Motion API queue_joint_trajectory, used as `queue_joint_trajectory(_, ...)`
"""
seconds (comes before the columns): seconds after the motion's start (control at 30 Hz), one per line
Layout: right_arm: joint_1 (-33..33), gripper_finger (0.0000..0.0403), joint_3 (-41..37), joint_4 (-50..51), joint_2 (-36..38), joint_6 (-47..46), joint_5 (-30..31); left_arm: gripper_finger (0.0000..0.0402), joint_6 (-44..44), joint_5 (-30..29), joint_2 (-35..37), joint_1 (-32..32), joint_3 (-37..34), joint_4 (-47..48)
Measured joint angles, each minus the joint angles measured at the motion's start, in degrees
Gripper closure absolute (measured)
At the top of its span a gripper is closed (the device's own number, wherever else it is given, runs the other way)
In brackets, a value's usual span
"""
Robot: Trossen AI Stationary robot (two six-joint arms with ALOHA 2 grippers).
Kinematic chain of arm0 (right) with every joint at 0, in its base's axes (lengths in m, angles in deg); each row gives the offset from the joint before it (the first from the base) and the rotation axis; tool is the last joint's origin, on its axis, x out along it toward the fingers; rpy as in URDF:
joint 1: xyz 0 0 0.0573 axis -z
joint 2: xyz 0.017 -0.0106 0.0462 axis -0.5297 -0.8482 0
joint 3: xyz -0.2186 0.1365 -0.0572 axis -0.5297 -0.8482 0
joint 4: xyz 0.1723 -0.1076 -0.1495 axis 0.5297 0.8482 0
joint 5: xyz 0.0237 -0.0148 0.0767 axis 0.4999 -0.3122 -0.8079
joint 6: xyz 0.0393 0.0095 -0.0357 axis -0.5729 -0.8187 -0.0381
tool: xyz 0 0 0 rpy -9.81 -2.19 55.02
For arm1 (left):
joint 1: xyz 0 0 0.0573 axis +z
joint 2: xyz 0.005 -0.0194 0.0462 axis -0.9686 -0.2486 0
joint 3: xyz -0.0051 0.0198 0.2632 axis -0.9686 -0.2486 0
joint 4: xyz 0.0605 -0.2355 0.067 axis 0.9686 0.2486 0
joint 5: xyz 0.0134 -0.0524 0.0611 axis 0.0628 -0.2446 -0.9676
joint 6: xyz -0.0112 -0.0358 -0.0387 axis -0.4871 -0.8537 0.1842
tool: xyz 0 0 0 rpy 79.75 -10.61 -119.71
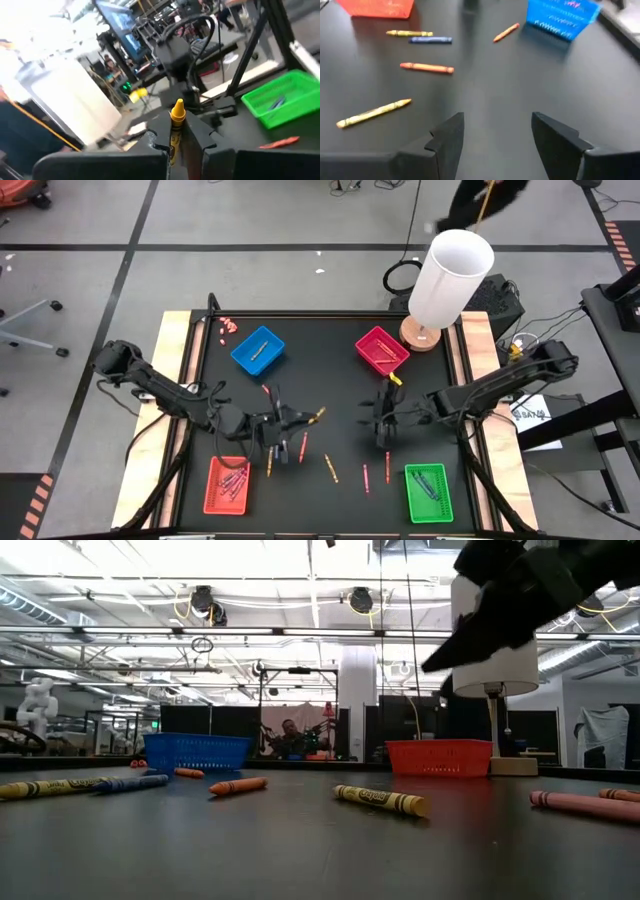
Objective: Sort crayons
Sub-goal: Put the yellow crayon into the blue bin
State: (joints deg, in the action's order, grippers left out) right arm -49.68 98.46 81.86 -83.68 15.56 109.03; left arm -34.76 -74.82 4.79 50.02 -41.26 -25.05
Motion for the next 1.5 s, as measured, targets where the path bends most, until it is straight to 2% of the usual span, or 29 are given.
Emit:
queue_joint_trajectory(0.37,0.00,0.0188,0.00,-11.95,-6.85,9.33,-0.47,0.0382,24.06,0.00,0.00,0.00,0.00,0.00)
queue_joint_trajectory(0.6,0.00,0.0188,0.00,-13.56,-8.05,10.55,-0.39,0.0382,24.93,-0.01,0.00,-0.02,0.00,0.00)
queue_joint_trajectory(1.03,0.00,0.0188,0.00,-13.82,-8.05,10.34,-0.41,0.0381,-4.49,-0.02,-0.04,0.00,0.00,0.00)
queue_joint_trajectory(1.27,0.00,0.0188,0.00,-13.80,-8.05,10.33,-0.41,0.0381,-25.09,-0.46,-0.04,0.00,0.00,0.02)
queue_joint_trajectory(1.37,0.00,0.0188,0.00,-13.78,-8.05,10.31,-0.41,0.0381,-29.29,-0.50,-0.04,0.00,0.00,0.81)
queue_joint_trajectory(1.5,0.00,0.0188,0.00,-13.75,-8.05,10.31,-0.46,0.0381,-30.09,-2.68,-0.06,0.00,0.00,3.57)
